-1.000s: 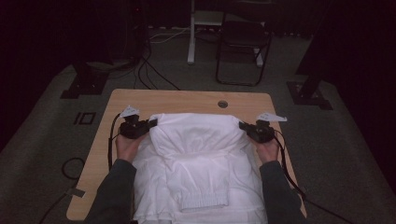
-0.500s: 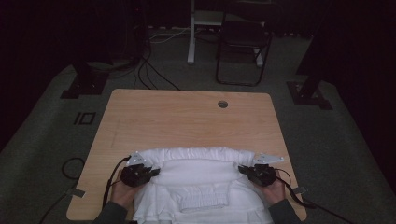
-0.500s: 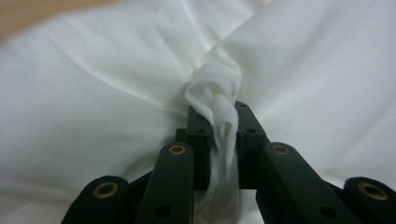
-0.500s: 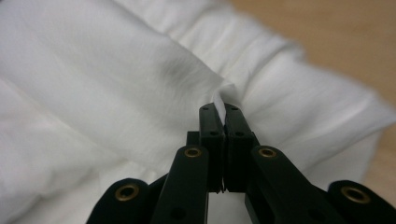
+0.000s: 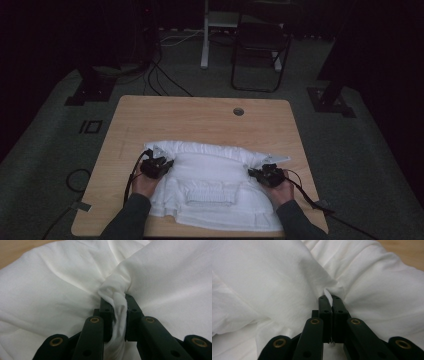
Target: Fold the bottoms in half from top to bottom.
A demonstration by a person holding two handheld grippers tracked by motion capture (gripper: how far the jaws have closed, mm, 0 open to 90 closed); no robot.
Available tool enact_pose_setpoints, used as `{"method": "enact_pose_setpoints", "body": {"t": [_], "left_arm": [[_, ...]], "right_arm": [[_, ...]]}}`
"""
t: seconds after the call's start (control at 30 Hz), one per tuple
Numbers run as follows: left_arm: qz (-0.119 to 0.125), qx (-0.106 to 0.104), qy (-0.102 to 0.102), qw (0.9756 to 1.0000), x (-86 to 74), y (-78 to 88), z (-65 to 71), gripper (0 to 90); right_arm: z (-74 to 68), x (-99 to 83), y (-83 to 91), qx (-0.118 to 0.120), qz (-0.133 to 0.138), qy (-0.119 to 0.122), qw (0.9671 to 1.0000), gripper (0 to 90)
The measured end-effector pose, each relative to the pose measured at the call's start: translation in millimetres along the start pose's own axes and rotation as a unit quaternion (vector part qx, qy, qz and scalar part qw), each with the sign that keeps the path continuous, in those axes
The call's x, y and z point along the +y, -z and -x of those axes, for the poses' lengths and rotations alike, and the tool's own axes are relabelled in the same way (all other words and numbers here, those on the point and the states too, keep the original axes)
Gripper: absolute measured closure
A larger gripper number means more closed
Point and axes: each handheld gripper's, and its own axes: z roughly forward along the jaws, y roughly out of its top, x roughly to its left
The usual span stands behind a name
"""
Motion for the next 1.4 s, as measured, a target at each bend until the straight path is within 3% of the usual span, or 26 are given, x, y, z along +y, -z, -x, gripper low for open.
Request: {"method": "enact_pose_setpoints", "body": {"t": [0.17, 0.23, 0.37, 0.5, 0.6, 0.7, 0.77, 0.8, 0.83, 0.87, 0.9, 0.93, 0.97, 1.03, 1.13, 1.17, 1.2, 1.23, 1.27, 1.33, 1.4], "left_arm": [[0.016, 0.028, 0.02, 0.9993, 20.2, -25.2, -9.6, 80.4], [0.021, 0.033, 0.038, 0.9985, 27.3, -34.1, -15.5, 80.4], [0.018, 0.04, 0.042, 0.9982, 34.2, -40.0, -19.0, 80.4], [0.013, 0.031, 0.056, 0.9979, 36.1, -38.7, -21.9, 80.4], [0.015, 0.024, 0.065, 0.9975, 37.1, -30.8, -23.9, 80.9], [0.044, 0.015, 0.073, 0.9963, 40.0, -9.4, -27.3, 81.9], [0.083, -0.007, 0.089, 0.9925, 43.5, 11.2, -33.1, 82.4], [0.103, -0.024, 0.099, 0.9895, 45.6, 22.5, -35.9, 82.6], [0.123, -0.038, 0.106, 0.986, 47.9, 33.5, -38.0, 82.8], [0.146, -0.054, 0.115, 0.9812, 49.8, 45.2, -39.6, 82.9], [0.171, -0.074, 0.124, 0.9747, 50.8, 57.0, -40.8, 83.0], [0.188, -0.087, 0.124, 0.9704, 51.0, 67.2, -40.7, 83.0], [0.194, -0.09, 0.117, 0.9698, 50.3, 74.8, -39.1, 82.9], [0.191, -0.106, 0.109, 0.9697, 44.5, 83.6, -35.5, 82.5], [0.165, -0.138, 0.105, 0.9709, 23.4, 83.2, -27.8, 81.2], [0.152, -0.148, 0.099, 0.9723, 18.5, 80.6, -26.3, 77.9], [0.125, -0.153, 0.084, 0.9767, 12.6, 75.8, -24.5, 72.5], [0.115, -0.138, 0.075, 0.9809, 10.6, 74.7, -23.0, 62.6], [0.113, -0.123, 0.07, 0.9835, 9.9, 74.6, -22.7, 58.9], [0.132, -0.115, 0.085, 0.981, 15.8, 78.4, -24.2, 53.0], [0.142, -0.093, 0.079, 0.9823, 29.0, 83.6, -19.2, 50.6]], "right_arm": [[21.5, 29.1, -22.2, -0.041, -0.01, -0.004, 0.9991, 88.1], [30.4, 38.5, -29.9, -0.048, -0.011, -0.017, 0.9987, 88.1], [41.2, 47.9, -40.3, -0.053, 0.0, -0.041, 0.9977, 88.1], [44.6, 48.6, -41.9, -0.049, 0.006, -0.054, 0.9973, 88.1], [45.0, 51.2, -39.0, -0.052, -0.002, -0.051, 0.9973, 88.5], [43.0, 56.4, -24.4, -0.067, 0.018, -0.036, 0.9969, 88.8], [42.0, 63.3, -4.7, -0.072, 0.052, -0.033, 0.9955, 88.9], [41.8, 67.5, 6.9, -0.072, 0.072, -0.032, 0.9943, 88.9], [41.1, 72.0, 18.8, -0.07, 0.09, -0.031, 0.993, 89.0], [39.2, 76.6, 30.1, -0.072, 0.107, -0.024, 0.9913, 89.0], [36.0, 80.9, 41.2, -0.08, 0.123, -0.014, 0.989, 89.0], [32.3, 84.2, 52.1, -0.084, 0.14, -0.007, 0.9866, 89.0], [28.1, 85.8, 62.3, -0.081, 0.154, -0.004, 0.9847, 89.0], [19.3, 83.1, 75.5, -0.076, 0.165, 0.01, 0.9833, 89.0], [10.7, 64.7, 77.7, -0.072, 0.146, 0.021, 0.9864, 88.8], [9.4, 53.7, 75.3, -0.063, 0.135, 0.014, 0.9887, 88.7], [8.9, 46.9, 73.0, -0.056, 0.125, 0.008, 0.9906, 88.1], [8.9, 36.8, 67.8, -0.044, 0.098, 0.006, 0.9942, 84.6], [8.7, 32.0, 65.4, -0.041, 0.087, 0.009, 0.9953, 79.2], [8.3, 27.0, 65.9, -0.049, 0.097, 0.0, 0.9941, 61.5], [7.6, 32.8, 72.5, -0.052, 0.136, -0.022, 0.989, 54.3]]}}
